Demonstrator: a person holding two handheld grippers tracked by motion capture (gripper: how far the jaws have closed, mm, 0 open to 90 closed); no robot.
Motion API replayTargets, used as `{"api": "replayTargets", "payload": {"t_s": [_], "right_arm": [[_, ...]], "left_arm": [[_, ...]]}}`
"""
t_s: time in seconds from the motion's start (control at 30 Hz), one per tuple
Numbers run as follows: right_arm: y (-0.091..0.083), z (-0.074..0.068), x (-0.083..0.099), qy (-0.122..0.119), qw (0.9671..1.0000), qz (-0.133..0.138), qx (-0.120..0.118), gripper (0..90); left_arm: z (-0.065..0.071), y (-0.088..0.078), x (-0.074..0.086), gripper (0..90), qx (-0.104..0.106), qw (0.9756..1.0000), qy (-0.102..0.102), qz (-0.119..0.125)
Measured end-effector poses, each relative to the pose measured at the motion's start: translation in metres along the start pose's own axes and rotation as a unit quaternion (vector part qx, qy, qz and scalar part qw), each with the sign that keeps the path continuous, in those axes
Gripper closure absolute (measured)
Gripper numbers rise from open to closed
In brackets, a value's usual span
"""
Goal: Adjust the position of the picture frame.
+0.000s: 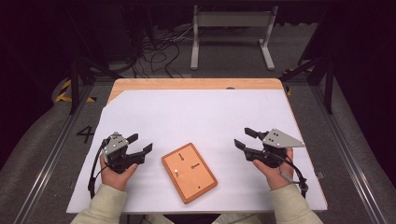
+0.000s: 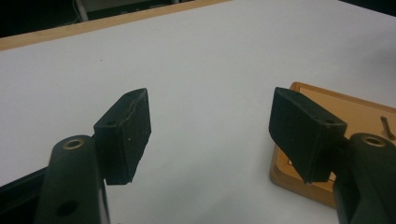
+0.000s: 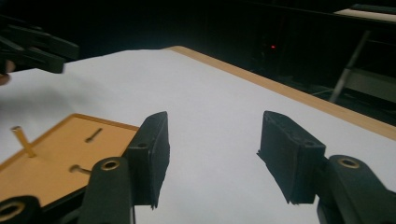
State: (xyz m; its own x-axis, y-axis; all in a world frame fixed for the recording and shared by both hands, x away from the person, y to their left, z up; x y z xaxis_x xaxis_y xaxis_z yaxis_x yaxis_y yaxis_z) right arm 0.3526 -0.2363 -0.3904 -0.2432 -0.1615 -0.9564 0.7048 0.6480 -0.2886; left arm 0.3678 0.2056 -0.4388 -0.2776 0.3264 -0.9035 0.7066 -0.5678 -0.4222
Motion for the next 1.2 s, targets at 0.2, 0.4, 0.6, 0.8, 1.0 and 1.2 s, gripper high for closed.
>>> {"api": "replayTargets", "payload": {"t_s": [0.2, 0.4, 0.6, 0.8, 1.0, 1.2], "right_arm": [[0.011, -0.023, -0.010, -0.011, 0.9991, 0.000, -0.042, 42.9], [0.026, -0.038, -0.017, -0.009, 0.9970, -0.003, -0.077, 44.4], [0.038, -0.047, -0.019, -0.010, 0.9958, -0.007, -0.091, 49.2], [0.051, -0.063, -0.019, -0.020, 0.9893, -0.062, -0.131, 71.2], [0.067, -0.081, -0.015, -0.037, 0.9771, -0.136, -0.160, 90.0], [0.079, -0.098, -0.011, -0.046, 0.9664, -0.170, -0.187, 90.0]], "left_arm": [[0.001, 0.002, 0.000, 29.5, 0.002, 1.0000, 0.005, -0.005], [0.003, 0.003, 0.001, 29.3, 0.003, 1.0000, 0.005, -0.008], [0.002, 0.003, 0.002, 29.3, 0.002, 0.9999, 0.005, -0.011], [0.004, 0.000, 0.003, 29.5, 0.000, 0.9998, 0.010, -0.015], [0.002, -0.010, 0.009, 33.7, -0.016, 0.9996, 0.007, -0.024], [0.002, -0.015, 0.012, 33.6, -0.024, 0.9993, 0.003, -0.030]]}}
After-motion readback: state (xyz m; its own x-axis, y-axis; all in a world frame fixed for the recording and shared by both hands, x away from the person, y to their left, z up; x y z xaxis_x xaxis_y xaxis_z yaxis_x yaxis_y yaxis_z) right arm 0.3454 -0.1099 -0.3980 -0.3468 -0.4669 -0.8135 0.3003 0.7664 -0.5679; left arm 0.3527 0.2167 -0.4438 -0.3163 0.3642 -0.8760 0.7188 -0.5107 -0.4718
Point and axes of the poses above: each handheld gripper's, and its own axes: y roughly forward along the jaws, x roughly out of its underside, z roughly to its right, the point moved 1 cm from there along y, roughly forward along the jaws, and after that the axes turned 8 degrees about y, right-handed, at the moved point
